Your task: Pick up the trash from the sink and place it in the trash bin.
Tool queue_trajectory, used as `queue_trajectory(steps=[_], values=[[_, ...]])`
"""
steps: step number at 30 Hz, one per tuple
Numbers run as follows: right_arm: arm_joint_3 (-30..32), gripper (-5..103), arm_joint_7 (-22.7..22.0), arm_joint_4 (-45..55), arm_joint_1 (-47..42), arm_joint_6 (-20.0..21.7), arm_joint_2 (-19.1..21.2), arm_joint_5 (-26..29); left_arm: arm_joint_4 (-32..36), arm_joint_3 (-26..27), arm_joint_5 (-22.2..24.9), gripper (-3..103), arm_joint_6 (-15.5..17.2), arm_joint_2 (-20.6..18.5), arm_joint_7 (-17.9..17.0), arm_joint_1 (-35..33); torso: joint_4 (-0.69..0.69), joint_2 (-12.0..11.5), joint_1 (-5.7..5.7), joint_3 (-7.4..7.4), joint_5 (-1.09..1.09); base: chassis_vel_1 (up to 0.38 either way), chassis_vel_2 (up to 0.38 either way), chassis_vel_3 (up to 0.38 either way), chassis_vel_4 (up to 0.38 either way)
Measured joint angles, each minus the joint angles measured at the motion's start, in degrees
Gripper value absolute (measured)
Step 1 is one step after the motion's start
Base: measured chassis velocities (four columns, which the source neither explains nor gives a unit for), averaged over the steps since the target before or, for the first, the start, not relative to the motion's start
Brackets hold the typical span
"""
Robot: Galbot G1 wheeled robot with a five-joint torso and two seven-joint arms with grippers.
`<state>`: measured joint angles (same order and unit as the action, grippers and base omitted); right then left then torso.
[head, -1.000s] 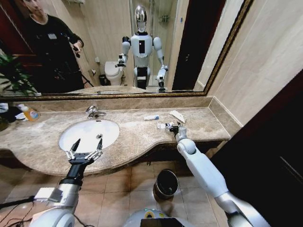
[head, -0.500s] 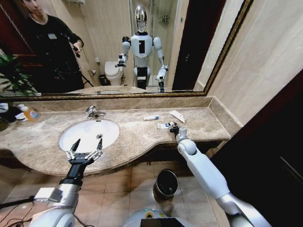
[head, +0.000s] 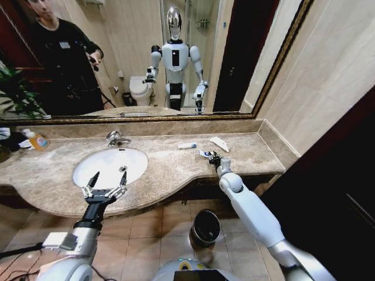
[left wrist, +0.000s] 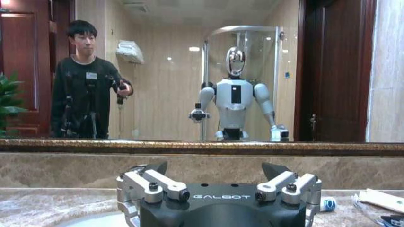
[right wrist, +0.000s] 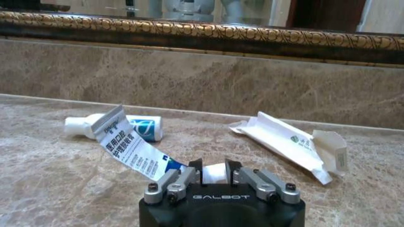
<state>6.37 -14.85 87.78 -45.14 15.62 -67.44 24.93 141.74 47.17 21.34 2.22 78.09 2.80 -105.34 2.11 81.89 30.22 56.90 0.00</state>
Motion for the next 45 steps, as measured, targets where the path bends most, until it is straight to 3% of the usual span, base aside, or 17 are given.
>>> queue_trajectory(steps=[11, 27, 37, 45], values=[[0.62, 22, -2.0, 8.47, -2.17, 0.64, 2.15, 2.0, 0.0, 0.0, 0.0, 100, 0.0, 0.0, 0.0, 0.0, 0.0, 0.0, 0.0, 0.0, 0.0, 0.0, 0.0, 0.0, 0.0], [4.83, 22, -5.51, 35.04, -24.44, 2.06, 10.18, 3.69, 0.0, 0.0, 0.0, 100, 0.0, 0.0, 0.0, 0.0, 0.0, 0.0, 0.0, 0.0, -0.01, 0.0, 0.0, 0.0, 0.0], [5.81, 22, -5.67, 36.0, -37.14, -1.88, 6.46, -4.8, 0.0, 0.0, 0.0, 100, 0.0, 0.0, 0.0, 0.0, 0.0, -0.01, 0.0, -0.01, 0.0, 0.0, 0.0, 0.0, 0.0], [4.87, 22, -2.2, 30.72, -42.63, -5.75, 1.69, -10.5, 0.0, 0.0, 0.0, 100, 0.0, 0.0, 0.0, 0.0, 0.0, -0.01, 0.0, 0.0, -0.02, 0.0, 0.0, 0.0, 0.0]])
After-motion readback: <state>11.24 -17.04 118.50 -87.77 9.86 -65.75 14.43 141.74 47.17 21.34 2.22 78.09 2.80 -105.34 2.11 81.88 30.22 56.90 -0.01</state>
